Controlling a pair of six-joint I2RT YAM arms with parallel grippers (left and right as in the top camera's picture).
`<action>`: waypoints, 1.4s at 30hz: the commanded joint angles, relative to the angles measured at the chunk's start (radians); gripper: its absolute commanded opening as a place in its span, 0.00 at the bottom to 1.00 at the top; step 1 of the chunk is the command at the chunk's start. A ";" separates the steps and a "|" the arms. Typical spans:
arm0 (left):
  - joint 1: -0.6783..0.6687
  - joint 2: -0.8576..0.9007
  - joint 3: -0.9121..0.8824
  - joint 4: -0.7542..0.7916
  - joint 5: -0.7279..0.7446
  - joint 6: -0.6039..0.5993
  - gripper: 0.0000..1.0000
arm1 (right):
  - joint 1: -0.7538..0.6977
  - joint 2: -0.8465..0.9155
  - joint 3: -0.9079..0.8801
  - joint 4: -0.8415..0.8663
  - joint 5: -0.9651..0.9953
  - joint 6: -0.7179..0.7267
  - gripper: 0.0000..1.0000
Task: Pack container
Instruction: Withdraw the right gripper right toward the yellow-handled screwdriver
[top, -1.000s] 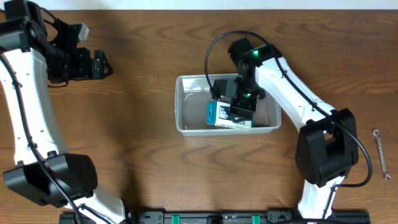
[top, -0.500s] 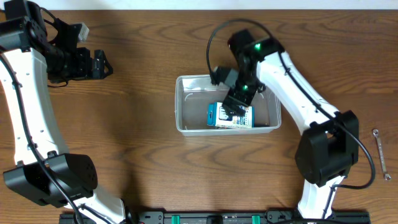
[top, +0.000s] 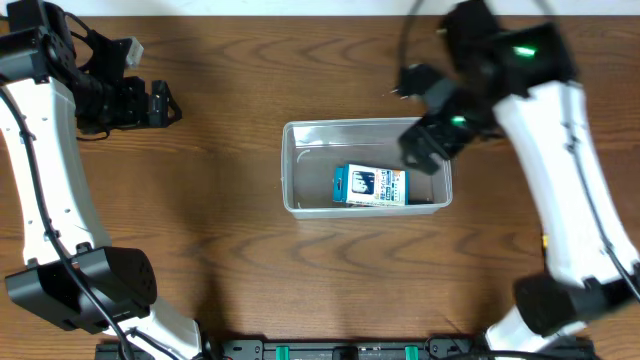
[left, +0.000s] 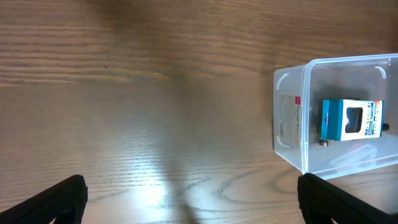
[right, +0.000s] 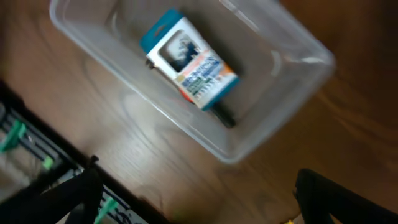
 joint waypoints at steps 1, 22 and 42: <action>0.003 -0.003 -0.004 -0.003 -0.008 -0.009 0.98 | -0.063 -0.124 -0.044 -0.005 0.000 0.112 0.99; 0.003 -0.003 -0.004 -0.004 -0.008 -0.009 0.98 | -0.447 -0.752 -0.774 0.268 0.014 0.172 0.99; 0.003 -0.003 -0.004 0.016 -0.008 -0.009 0.98 | -0.450 -0.176 -0.838 0.363 0.371 0.006 0.99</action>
